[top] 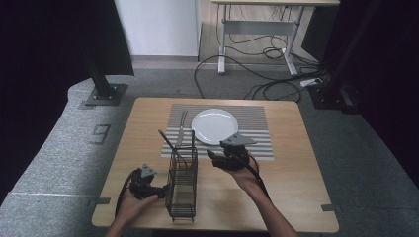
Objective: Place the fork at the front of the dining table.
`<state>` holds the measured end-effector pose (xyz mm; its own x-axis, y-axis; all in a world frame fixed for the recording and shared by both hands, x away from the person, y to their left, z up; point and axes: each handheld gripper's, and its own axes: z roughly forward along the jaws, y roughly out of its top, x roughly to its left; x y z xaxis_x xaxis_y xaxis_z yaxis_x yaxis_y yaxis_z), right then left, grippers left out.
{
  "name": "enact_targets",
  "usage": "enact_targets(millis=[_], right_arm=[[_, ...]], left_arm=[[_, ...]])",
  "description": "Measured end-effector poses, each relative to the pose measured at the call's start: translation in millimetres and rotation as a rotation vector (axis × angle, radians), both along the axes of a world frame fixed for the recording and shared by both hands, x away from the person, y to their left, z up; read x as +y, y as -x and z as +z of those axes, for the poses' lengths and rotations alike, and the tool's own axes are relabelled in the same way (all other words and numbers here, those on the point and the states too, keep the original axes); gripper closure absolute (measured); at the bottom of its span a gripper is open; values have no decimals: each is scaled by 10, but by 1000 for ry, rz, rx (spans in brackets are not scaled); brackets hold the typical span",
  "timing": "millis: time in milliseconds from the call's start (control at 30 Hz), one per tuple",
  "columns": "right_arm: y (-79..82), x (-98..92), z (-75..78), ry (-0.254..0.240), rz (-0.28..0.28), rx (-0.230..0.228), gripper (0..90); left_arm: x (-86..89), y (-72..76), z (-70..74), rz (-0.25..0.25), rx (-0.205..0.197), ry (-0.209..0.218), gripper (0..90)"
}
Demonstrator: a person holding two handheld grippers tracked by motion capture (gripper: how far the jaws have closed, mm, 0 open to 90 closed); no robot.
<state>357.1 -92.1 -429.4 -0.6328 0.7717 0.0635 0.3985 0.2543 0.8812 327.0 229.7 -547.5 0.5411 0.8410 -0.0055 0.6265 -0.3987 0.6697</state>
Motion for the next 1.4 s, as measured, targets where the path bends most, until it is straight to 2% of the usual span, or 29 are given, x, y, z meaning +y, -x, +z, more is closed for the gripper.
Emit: enact_targets(millis=[733, 900, 1400], right_arm=[[-91, 311, 5, 10, 62, 13, 446], [-106, 353, 7, -3, 73, 22, 452], [-168, 488, 17, 11, 88, 13, 479]], left_arm=[[-1, 4, 1, -4, 0, -1, 46], [-2, 6, 0, -4, 0, 1, 47], [-3, 8, 0, -6, 0, 0, 46]])
